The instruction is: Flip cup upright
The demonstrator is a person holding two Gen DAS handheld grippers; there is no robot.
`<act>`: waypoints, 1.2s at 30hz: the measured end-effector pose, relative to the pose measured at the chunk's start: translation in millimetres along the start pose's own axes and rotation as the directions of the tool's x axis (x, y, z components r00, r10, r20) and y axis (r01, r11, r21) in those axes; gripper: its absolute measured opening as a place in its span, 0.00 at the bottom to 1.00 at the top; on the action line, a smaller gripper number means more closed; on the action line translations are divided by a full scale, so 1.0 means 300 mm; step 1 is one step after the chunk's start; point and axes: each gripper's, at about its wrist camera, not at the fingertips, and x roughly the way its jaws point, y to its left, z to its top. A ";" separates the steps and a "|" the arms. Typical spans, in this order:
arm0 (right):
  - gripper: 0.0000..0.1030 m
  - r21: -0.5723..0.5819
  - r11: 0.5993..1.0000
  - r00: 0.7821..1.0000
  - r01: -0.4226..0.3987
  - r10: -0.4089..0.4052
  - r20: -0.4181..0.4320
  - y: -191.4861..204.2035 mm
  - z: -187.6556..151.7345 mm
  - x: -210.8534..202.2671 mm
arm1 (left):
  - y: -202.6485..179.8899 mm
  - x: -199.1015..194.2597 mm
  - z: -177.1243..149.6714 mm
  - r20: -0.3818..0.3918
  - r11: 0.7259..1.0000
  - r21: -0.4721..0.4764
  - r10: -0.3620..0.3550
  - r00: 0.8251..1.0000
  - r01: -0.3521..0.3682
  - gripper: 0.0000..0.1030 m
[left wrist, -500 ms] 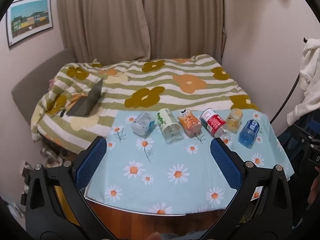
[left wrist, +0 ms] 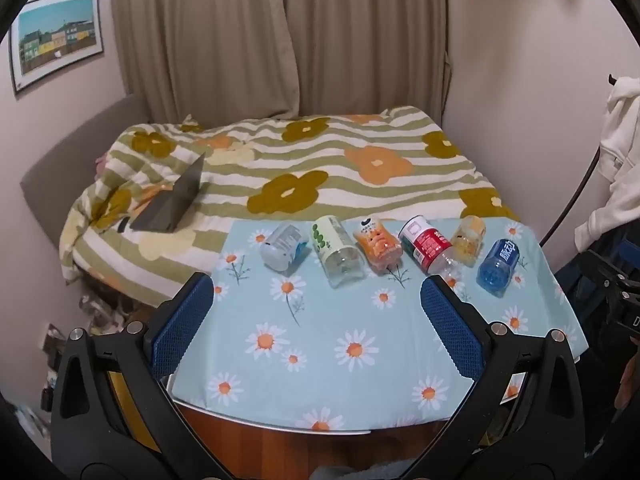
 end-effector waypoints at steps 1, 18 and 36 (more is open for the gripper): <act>1.00 0.001 1.000 1.000 0.000 0.000 0.000 0.000 0.001 0.001 | 0.002 0.001 -0.001 0.001 1.000 0.001 -0.002 1.000 0.002 1.00; 1.00 0.001 1.000 1.000 -0.008 0.008 -0.007 0.005 0.007 0.017 | -0.017 0.022 0.002 0.000 1.000 0.011 0.004 1.000 -0.004 1.00; 1.00 -0.003 1.000 1.000 -0.018 0.018 -0.012 0.016 0.002 0.018 | 0.002 0.017 0.010 0.004 1.000 0.009 0.009 1.000 -0.009 1.00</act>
